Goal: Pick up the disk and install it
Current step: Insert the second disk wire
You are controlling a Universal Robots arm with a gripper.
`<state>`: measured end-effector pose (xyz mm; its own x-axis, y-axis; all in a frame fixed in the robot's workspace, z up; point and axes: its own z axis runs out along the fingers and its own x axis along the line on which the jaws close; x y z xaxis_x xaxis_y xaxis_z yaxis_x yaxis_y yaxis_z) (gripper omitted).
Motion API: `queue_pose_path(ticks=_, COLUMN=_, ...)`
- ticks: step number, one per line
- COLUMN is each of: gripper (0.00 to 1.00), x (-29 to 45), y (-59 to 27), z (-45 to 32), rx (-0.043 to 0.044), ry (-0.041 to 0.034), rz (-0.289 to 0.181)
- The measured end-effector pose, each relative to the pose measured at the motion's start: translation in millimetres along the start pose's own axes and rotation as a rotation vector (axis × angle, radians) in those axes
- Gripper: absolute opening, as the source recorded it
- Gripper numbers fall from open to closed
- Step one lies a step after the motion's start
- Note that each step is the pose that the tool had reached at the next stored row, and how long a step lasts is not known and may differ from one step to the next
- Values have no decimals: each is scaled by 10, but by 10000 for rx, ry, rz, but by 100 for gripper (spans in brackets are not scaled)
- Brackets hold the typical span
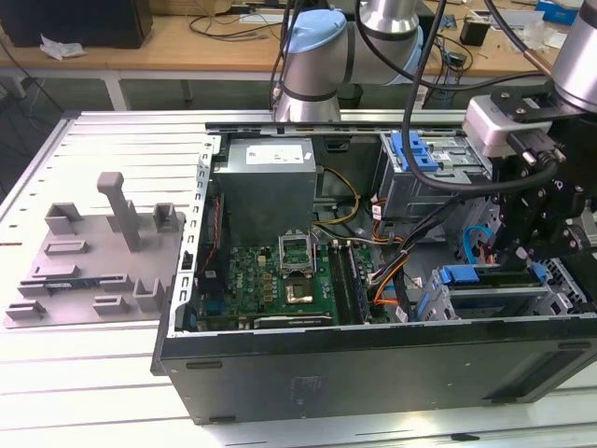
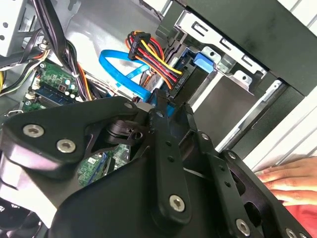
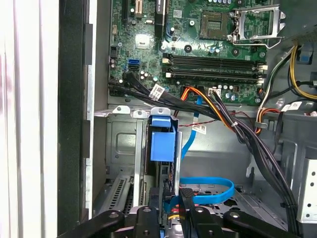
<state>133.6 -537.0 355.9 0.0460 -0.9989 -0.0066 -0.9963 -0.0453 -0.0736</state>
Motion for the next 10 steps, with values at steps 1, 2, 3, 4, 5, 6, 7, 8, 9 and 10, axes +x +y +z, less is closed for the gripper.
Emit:
queue_pose_path(ticks=1, gripper=30, x=0, y=0, z=2, rx=0, ry=-1, rz=0)
queue_pose_path(ticks=2, gripper=30, x=0, y=0, z=5, rx=0, ry=-1, rz=-2)
queue_pose_path(ticks=3, gripper=30, x=0, y=1, z=9, rx=0, ry=-1, rz=-4)
queue_pose_path(ticks=4, gripper=30, x=0, y=1, z=14, rx=0, ry=-2, rz=-6)
queue_pose_path(ticks=5, gripper=30, x=0, y=1, z=16, rx=0, ry=-1, rz=-7)
queue_pose_path(ticks=6, gripper=30, x=0, y=1, z=19, rx=0, ry=-1, rz=-9)
queue_pose_path(ticks=7, gripper=30, x=0, y=2, z=24, rx=0, ry=-2, rz=-10)
queue_pose_path(ticks=8, gripper=30, x=0, y=2, z=33, rx=0, ry=-3, rz=-15)
queue_pose_path(ticks=9, gripper=30, x=0, y=3, z=36, rx=0, ry=-3, rz=-17)
queue_pose_path(ticks=10, gripper=30, x=0, y=3, z=38, rx=0, ry=-1, rz=-19)
